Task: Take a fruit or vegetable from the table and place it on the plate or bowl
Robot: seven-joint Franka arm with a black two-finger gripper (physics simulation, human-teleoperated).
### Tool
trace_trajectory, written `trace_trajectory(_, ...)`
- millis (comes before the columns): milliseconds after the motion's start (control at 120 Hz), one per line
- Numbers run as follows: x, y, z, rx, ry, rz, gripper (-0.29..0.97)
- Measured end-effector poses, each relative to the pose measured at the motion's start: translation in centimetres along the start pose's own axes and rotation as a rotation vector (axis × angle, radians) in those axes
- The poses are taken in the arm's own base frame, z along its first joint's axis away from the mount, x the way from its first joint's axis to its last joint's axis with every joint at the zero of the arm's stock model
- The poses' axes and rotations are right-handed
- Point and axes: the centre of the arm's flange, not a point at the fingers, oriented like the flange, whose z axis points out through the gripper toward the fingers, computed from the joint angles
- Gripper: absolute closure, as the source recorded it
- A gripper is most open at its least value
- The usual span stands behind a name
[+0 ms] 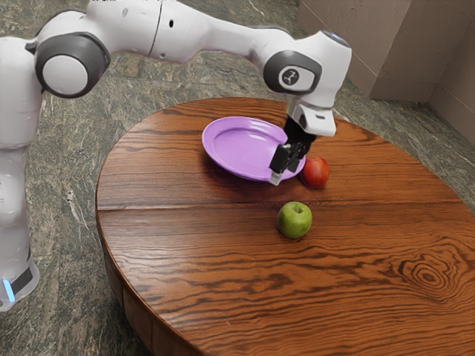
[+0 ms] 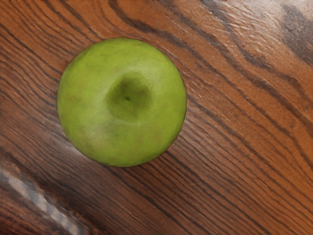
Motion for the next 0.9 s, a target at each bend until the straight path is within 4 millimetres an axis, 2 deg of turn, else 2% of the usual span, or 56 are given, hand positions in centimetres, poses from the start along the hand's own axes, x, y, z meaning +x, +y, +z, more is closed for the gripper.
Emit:
trace_trajectory(392,2.1,-1.4,2.6,-0.025,0.027,0.094,0.00)
trace_trajectory(633,3.0,-1.2,2.8,-0.028,0.043,0.143,0.00)
trace_trajectory(783,4.0,-1.5,4.2,-0.052,0.046,0.171,0.00)
trace_trajectory(900,4.3,-2.0,6.0,-0.079,0.036,0.180,0.00)
